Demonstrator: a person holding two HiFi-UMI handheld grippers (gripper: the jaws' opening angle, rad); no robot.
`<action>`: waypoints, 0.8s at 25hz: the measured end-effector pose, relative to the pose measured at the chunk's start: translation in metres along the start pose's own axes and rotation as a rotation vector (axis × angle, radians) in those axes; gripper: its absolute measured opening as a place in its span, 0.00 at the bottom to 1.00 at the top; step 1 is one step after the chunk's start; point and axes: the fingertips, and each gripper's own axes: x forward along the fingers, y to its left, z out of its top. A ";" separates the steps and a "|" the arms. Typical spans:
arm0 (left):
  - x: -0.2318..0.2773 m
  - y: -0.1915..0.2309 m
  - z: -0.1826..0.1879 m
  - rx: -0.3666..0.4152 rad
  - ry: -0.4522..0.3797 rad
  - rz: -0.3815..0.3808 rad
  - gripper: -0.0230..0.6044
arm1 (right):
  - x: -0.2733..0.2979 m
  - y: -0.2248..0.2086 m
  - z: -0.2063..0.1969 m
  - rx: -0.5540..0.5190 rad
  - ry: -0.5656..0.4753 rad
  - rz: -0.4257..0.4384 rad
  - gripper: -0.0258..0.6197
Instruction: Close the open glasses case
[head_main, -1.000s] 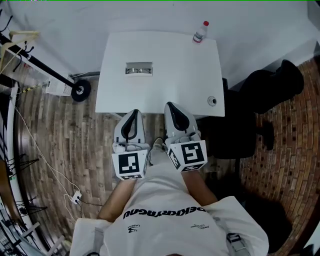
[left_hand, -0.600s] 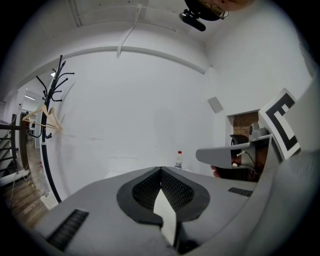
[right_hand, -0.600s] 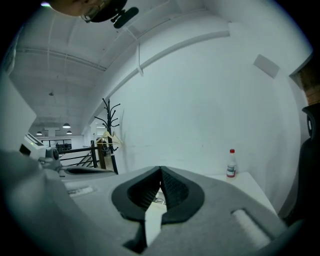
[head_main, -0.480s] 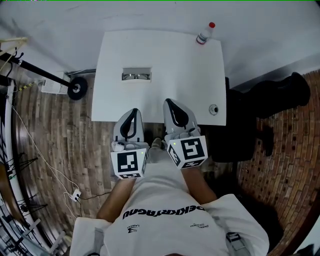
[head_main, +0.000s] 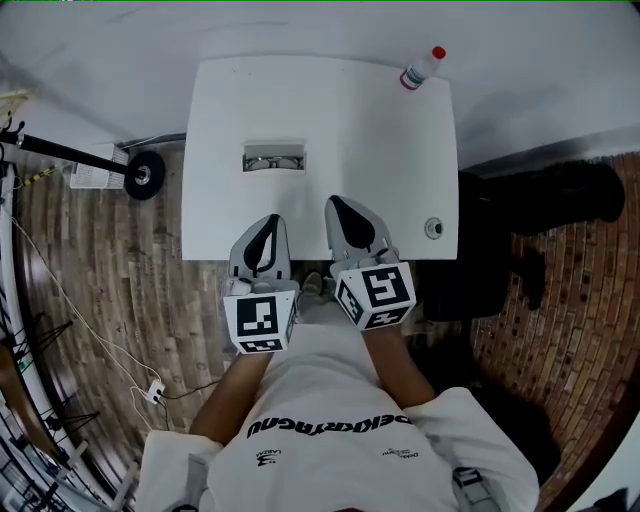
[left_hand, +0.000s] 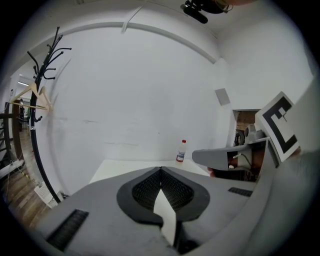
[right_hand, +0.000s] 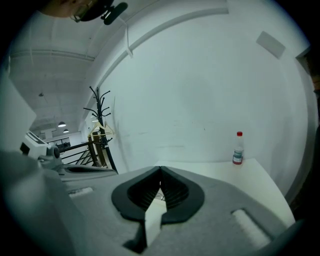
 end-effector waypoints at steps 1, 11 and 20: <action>0.007 0.005 -0.001 -0.003 0.010 -0.004 0.03 | 0.009 -0.003 -0.002 0.003 0.012 -0.005 0.03; 0.067 0.032 -0.014 -0.014 0.057 -0.048 0.03 | 0.080 -0.029 -0.031 0.049 0.098 -0.024 0.03; 0.101 0.044 -0.034 -0.017 0.099 -0.064 0.03 | 0.118 -0.049 -0.062 0.073 0.165 -0.035 0.04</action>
